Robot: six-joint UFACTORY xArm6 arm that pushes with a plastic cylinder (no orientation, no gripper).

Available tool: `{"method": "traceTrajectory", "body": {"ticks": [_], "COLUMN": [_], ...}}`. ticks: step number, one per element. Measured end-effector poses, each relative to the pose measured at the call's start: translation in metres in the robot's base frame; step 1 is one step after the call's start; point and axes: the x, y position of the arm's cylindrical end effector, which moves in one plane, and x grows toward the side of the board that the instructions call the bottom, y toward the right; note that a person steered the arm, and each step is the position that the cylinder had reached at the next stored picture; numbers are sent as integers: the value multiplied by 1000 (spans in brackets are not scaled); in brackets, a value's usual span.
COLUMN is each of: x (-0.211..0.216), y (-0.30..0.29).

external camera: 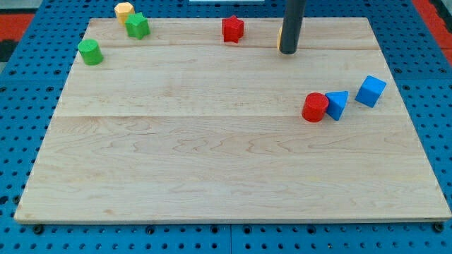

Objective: Separate blue triangle from red circle

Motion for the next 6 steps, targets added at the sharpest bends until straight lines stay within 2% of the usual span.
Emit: {"method": "traceTrajectory", "body": {"ticks": [1,2,4,5,6], "x": [0,-17,-29,-29,26], "y": [-77,-69,51,59,1]}}
